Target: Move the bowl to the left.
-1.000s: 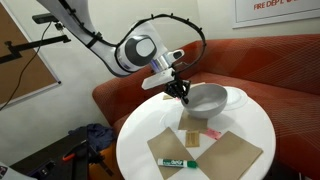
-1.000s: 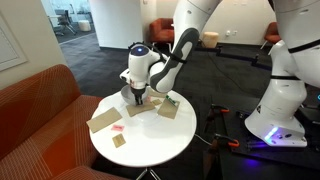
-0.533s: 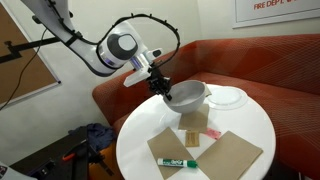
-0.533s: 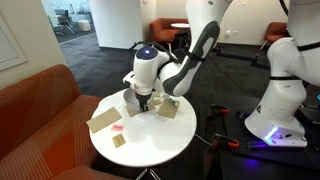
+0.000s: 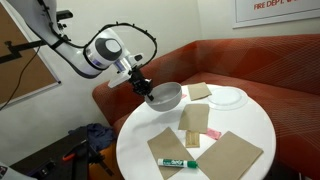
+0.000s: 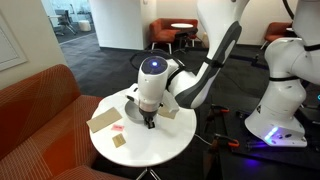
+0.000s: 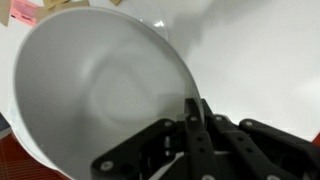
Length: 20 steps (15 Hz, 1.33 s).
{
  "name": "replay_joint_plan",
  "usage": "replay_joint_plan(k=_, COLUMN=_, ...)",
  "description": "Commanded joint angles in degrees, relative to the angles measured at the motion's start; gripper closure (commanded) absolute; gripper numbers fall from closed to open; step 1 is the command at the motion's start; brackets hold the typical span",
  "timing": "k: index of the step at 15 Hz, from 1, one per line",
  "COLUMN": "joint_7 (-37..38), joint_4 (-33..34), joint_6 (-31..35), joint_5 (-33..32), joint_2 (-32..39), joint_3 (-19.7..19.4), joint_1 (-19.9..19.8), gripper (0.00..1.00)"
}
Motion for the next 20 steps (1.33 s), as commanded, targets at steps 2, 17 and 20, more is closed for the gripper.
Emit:
replay_joint_plan(k=2, joint_7=2.6, joint_4=-2.0, joint_6=-2.1, joint_5=0.4, joint_2=-1.9, joint_3=0.6, joint_1=2.8, gripper=0.99)
replay_joint_plan(k=17, joint_7=5.1, joint_4=0.9, joint_6=-3.8, joint_5=-1.7, joint_2=1.5, joint_3=9.7, joint_1=0.7, gripper=0.99)
replay_joint_plan(k=20, joint_7=5.2, joint_4=1.5, joint_6=-3.7, joint_5=-1.9, joint_2=2.5, joint_3=9.9, joint_1=1.0, gripper=0.99)
